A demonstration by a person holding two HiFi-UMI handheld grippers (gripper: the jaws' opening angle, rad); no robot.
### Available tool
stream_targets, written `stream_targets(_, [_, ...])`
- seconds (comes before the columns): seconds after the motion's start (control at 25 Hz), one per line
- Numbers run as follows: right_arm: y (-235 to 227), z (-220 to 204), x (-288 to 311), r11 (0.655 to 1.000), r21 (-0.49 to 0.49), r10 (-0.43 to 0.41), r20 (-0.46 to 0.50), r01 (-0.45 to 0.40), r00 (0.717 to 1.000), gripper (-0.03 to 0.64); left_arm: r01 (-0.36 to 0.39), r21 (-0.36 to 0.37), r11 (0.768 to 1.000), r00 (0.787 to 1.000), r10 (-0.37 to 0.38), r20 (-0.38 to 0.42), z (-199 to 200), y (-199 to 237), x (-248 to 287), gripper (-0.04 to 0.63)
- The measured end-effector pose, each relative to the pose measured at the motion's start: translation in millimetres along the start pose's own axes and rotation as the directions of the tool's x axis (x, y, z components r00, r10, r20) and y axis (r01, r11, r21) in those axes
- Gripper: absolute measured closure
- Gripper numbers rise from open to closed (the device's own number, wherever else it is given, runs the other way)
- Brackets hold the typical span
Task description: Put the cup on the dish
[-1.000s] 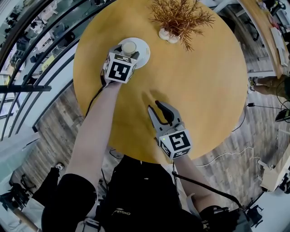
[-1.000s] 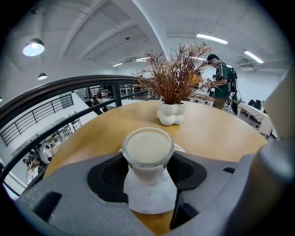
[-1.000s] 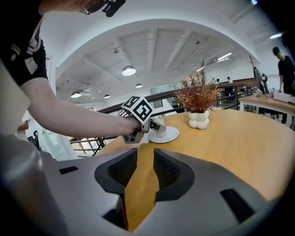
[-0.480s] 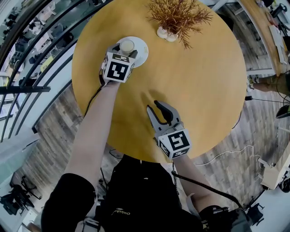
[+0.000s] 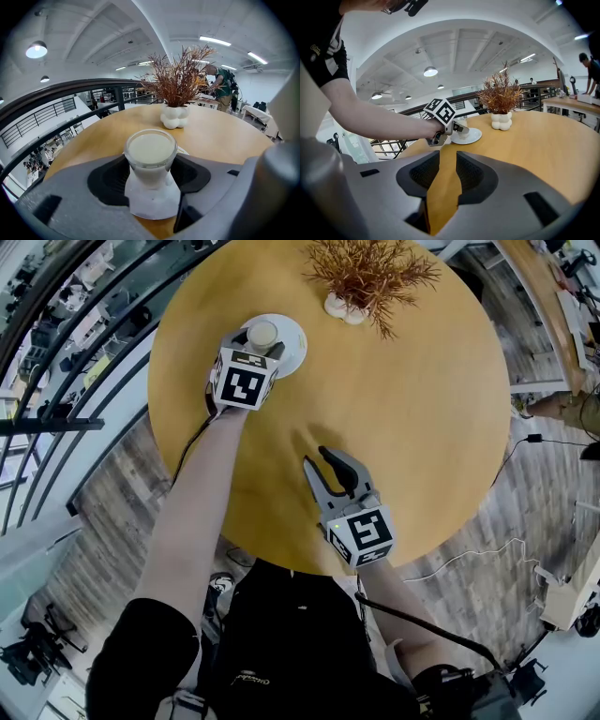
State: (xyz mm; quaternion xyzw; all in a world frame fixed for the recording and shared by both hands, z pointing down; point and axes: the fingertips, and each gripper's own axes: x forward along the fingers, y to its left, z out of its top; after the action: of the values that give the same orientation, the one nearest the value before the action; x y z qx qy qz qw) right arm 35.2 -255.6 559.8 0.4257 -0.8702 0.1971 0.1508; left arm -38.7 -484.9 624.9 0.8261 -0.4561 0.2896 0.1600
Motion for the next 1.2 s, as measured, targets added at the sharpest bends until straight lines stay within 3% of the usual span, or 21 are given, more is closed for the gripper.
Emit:
stream_targets(0.36, [2.8, 1.7, -0.7, 1.0, 0.0, -0.003, 0.001, 0.003, 1.0, 0.506, 0.017, -0.01, 1.0, 1.0, -0.017, 0.003, -2.9, -0.5, -0.8, 0.268])
stream_targets(1.2, [6.2, 15.9, -6.0, 1.0, -0.017, -0.006, 0.022, 0.007, 1.0, 0.506, 0.03, -0.022, 0.999, 0.999, -0.031, -0.041, -15.9, -6.5, -14.2, 0.267])
